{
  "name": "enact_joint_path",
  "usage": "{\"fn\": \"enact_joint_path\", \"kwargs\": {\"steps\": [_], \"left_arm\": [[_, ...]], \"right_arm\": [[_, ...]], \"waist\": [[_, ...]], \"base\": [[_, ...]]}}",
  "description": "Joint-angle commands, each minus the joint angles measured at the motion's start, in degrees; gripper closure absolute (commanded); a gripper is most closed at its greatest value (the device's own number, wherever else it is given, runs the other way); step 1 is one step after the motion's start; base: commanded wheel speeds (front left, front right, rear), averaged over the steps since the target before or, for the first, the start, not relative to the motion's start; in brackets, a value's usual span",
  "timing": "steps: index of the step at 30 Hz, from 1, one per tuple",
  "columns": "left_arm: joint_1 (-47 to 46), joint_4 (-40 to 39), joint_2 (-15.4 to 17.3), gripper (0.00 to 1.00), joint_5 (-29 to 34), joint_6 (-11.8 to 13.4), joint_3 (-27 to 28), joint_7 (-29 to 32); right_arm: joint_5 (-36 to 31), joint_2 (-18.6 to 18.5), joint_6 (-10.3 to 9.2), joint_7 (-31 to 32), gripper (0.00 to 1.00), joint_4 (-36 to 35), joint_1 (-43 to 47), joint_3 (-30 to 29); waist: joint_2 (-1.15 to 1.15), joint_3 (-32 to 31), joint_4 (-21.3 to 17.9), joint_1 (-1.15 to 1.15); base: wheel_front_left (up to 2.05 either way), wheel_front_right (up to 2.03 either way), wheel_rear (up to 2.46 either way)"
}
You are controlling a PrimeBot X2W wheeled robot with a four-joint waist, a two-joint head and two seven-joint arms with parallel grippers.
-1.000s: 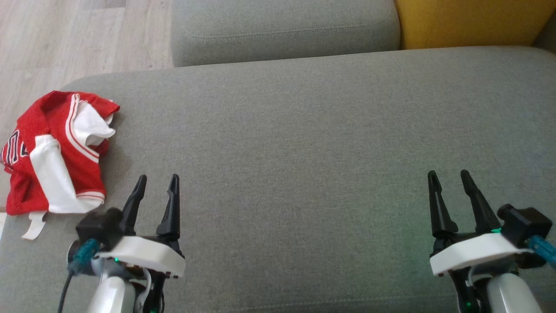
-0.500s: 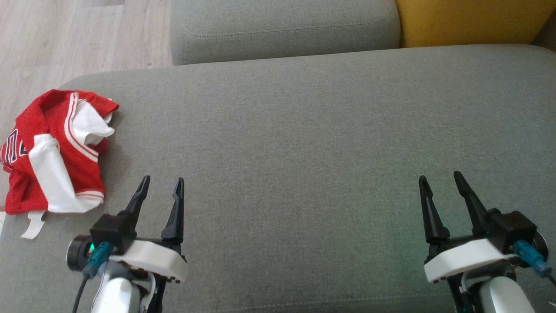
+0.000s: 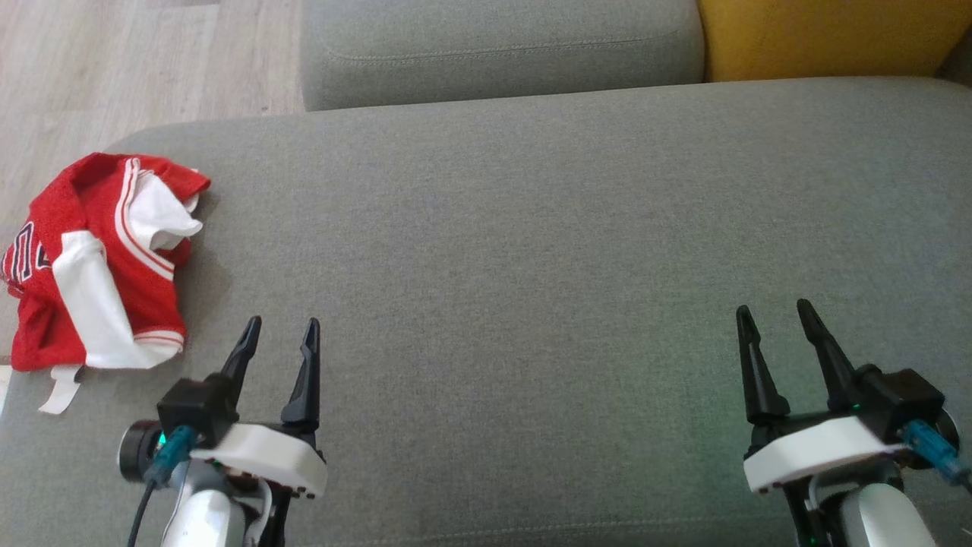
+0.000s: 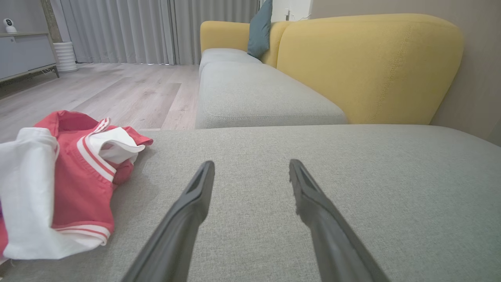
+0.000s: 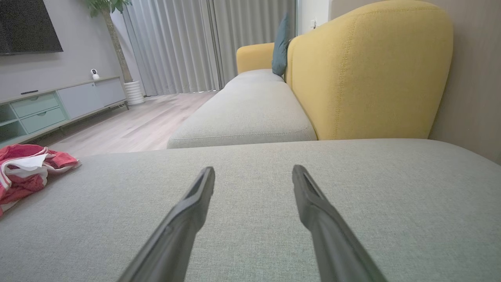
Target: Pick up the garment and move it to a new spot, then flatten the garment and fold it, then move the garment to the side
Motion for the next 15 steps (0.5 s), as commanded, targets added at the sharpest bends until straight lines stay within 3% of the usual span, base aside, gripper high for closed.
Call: {"fn": "enact_joint_path", "kwargs": {"steps": [1, 15], "left_arm": [[-2.57, -1.98, 0.34, 0.00, -0.48, -0.06, 2.39, -0.70], [-3.31, -3.32, 0.02, 0.00, 0.52, 0.42, 3.19, -0.70]], "right_arm": [[-0.07, 0.06, -0.04, -0.89, 0.00, -1.90, -1.55, 1.37], [-0.72, -0.60, -0.04, -0.89, 0.00, -2.46, -1.88, 1.19]], "waist": [[0.00, 0.05, 0.06, 0.00], [0.00, 0.72, 3.51, 0.00]], "base": [[0.00, 0.00, 0.00], [0.00, 0.00, 0.00]]}}
